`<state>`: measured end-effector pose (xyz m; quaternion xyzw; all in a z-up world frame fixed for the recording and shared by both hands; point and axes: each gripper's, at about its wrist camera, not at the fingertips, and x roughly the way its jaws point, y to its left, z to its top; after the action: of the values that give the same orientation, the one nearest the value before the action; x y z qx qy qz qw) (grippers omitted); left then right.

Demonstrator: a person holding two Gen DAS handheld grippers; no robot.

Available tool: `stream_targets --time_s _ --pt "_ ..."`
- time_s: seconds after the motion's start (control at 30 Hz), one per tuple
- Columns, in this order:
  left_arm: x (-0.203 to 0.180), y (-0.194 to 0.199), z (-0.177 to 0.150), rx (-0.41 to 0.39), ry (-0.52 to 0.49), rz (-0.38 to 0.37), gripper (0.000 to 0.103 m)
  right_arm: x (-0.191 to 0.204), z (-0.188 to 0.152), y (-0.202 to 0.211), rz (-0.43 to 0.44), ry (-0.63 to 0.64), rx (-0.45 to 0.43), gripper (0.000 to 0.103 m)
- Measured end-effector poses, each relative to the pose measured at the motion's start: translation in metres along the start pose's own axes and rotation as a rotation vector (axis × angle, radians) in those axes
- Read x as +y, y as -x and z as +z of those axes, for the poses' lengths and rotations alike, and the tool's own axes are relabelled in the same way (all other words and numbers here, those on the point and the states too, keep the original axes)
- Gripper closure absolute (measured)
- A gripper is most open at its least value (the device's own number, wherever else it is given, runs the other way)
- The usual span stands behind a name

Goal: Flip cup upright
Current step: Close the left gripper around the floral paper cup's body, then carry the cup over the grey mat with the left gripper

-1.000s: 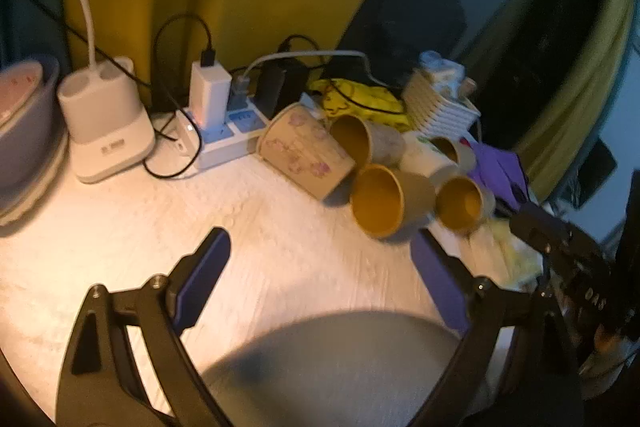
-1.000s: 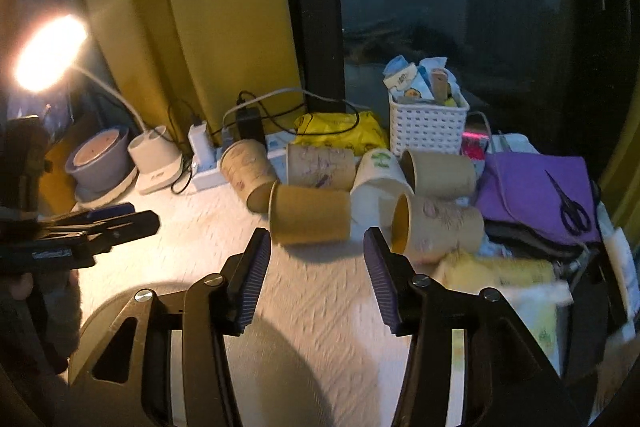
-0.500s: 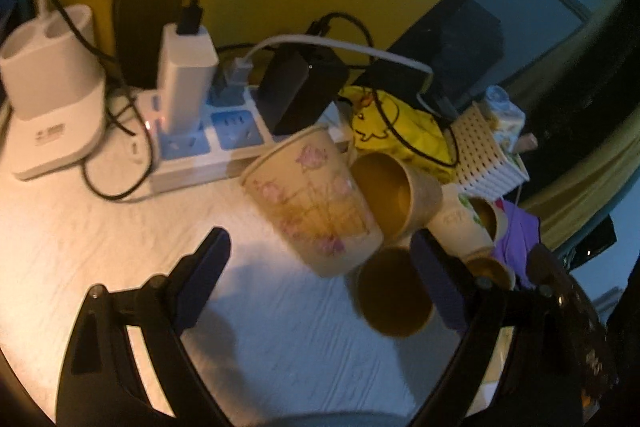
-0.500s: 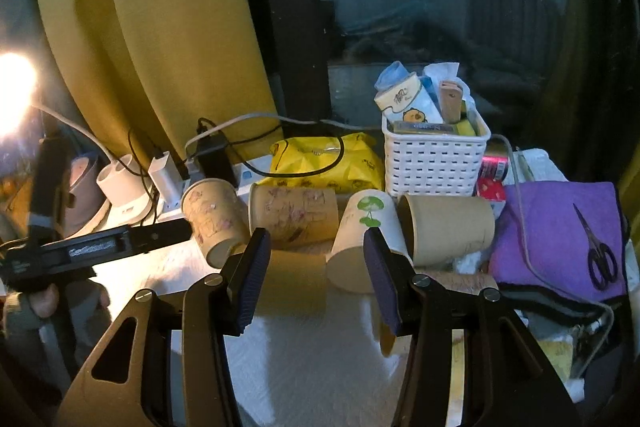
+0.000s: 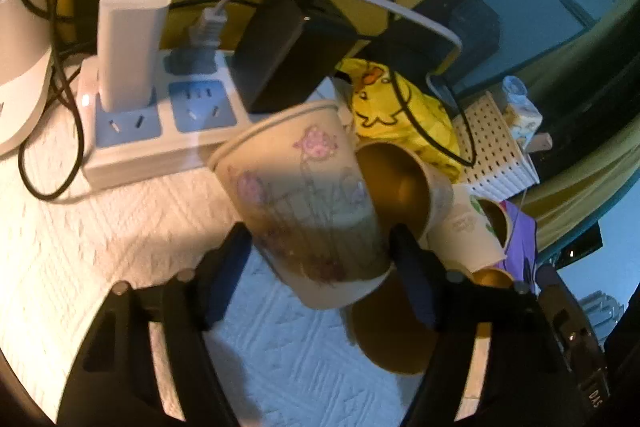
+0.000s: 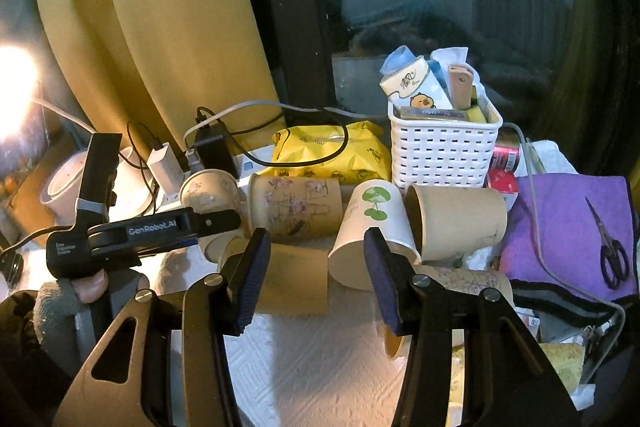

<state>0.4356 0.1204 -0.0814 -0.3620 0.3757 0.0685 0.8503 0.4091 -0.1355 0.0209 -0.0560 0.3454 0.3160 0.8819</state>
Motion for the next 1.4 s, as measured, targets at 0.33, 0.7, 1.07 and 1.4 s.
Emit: stream_targets --time_s 0.33,0.7,1.07,1.4 --pt "-0.01 0.043 -0.016 -0.022 -0.076 -0.04 0.042 0.02 -0.006 0.033 -0.004 0.022 -0.018 0.052" --pt "-0.012 0.103 -0.074 -0.016 -0.212 -0.081 0.044 0.063 -0.033 0.079 0.032 0.05 -0.021 0.052" --pt "-0.004 0.171 -0.154 -0.059 -0.357 -0.072 0.044 0.09 -0.081 0.115 0.05 0.006 0.03 0.052" --pt "-0.007 0.22 -0.246 -0.1 -0.511 -0.075 0.044 0.12 -0.119 0.143 0.1 -0.034 0.081 0.052"
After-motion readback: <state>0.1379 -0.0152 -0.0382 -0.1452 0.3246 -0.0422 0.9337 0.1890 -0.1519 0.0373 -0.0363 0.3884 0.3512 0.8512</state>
